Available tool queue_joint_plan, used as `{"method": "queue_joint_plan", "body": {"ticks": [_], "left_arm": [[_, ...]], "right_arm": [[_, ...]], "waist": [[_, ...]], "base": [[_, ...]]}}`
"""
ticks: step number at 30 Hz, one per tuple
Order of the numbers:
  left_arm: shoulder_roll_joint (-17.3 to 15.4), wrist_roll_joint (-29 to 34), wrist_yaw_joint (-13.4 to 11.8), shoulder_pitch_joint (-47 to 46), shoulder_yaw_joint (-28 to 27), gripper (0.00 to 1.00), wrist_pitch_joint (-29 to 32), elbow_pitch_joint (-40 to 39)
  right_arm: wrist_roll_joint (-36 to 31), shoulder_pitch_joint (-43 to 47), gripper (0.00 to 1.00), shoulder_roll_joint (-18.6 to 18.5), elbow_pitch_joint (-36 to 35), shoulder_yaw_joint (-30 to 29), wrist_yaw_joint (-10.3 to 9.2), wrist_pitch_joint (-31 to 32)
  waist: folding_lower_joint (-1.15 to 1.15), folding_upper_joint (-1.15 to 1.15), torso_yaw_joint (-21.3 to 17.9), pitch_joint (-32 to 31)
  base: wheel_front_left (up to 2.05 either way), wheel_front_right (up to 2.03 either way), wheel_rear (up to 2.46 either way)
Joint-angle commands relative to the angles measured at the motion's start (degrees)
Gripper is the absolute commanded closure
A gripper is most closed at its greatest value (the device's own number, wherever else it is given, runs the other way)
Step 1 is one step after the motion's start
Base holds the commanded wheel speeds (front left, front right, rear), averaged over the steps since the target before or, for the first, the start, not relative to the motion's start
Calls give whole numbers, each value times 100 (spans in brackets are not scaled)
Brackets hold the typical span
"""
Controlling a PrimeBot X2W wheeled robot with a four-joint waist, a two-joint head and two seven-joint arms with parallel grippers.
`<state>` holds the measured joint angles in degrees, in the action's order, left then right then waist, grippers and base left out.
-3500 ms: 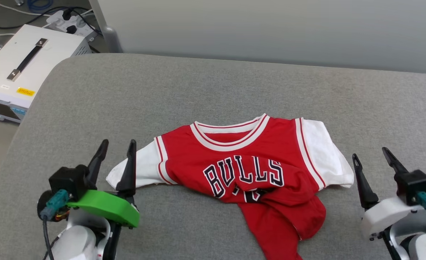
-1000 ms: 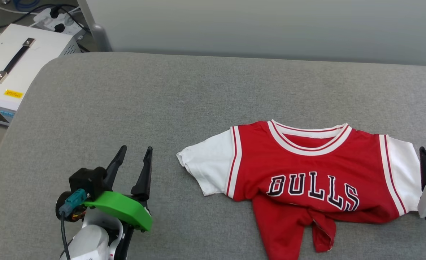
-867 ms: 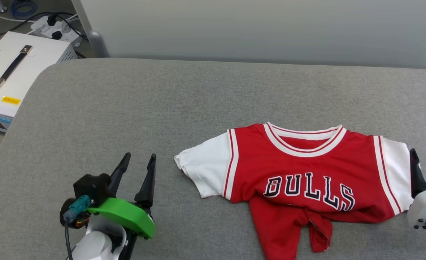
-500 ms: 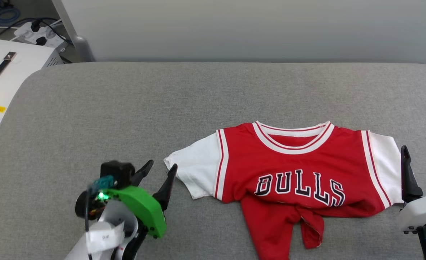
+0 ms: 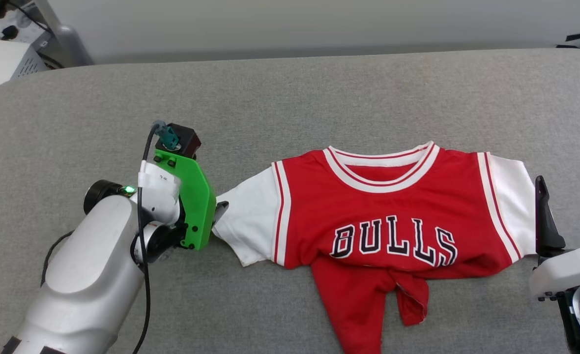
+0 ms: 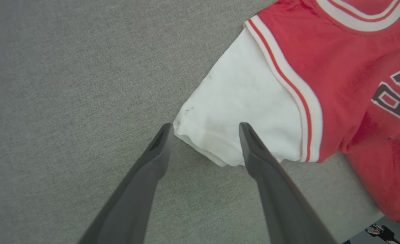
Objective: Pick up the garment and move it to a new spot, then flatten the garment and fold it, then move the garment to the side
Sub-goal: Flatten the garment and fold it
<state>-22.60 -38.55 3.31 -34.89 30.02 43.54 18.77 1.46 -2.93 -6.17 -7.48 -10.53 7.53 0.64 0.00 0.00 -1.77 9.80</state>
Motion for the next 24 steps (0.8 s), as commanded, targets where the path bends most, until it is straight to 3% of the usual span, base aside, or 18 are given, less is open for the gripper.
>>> {"method": "queue_joint_plan", "body": {"ticks": [1,15,16,17,18,24], "left_arm": [[-69,34,36,-151,65,0,107,134],[-126,403,92,-203,436,0,-39,1158],[-100,351,114,-165,448,38,-10,1213],[-77,305,125,-138,441,62,-10,1246],[-50,255,135,-115,425,100,-33,1276],[-87,91,55,-81,124,100,-584,1344]], "right_arm": [[-42,-113,0,20,23,-6,-4,-73],[-21,-265,0,84,224,-34,-4,-294],[-24,-272,0,85,234,-38,-4,-300],[-27,-276,0,83,240,-42,-4,-303],[-31,-280,0,76,248,-51,-4,-301],[-74,-266,0,-48,284,-65,-4,-178]], "waist": [[0,0,-203,186],[0,0,-442,481],[0,0,-434,492],[0,0,-426,498],[0,0,-410,504],[0,0,-225,373]], "base": [[0,0,0],[0,0,0],[0,0,0],[0,0,0],[0,0,0],[0,0,0]]}}
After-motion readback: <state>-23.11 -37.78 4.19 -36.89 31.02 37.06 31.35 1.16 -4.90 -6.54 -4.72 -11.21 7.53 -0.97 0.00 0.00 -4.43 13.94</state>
